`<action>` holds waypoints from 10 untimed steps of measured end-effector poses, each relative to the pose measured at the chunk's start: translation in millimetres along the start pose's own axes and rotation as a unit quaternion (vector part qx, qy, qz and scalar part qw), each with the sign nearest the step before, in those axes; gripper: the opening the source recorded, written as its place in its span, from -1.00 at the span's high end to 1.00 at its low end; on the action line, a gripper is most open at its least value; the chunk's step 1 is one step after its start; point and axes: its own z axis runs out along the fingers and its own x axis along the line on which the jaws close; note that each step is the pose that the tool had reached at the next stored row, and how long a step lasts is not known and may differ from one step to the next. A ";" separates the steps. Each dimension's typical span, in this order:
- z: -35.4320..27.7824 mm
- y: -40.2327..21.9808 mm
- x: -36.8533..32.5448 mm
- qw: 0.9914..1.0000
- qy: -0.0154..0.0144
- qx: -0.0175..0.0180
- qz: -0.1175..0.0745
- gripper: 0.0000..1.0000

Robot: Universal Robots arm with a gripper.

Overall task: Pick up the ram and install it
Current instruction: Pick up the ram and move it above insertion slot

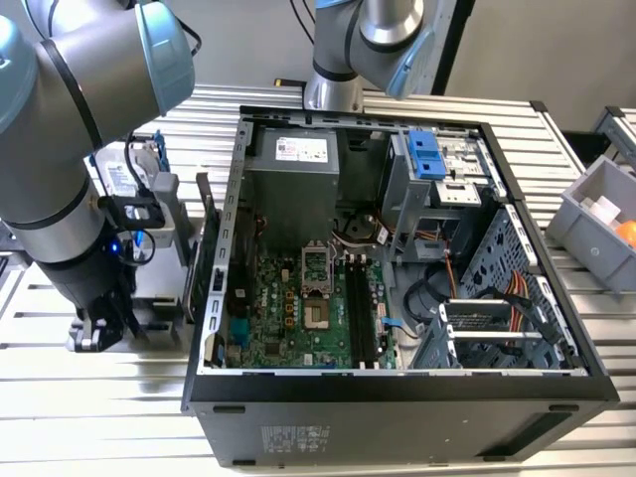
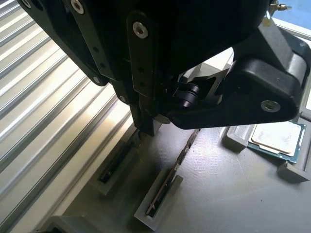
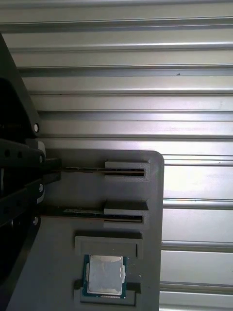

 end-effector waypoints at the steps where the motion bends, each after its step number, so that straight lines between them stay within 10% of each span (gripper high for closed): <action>1: 0.0 0.0 0.0 1.000 0.000 0.000 0.000 1.00; 10: -6.8 0.1 -0.3 1.000 0.000 0.000 0.000 1.00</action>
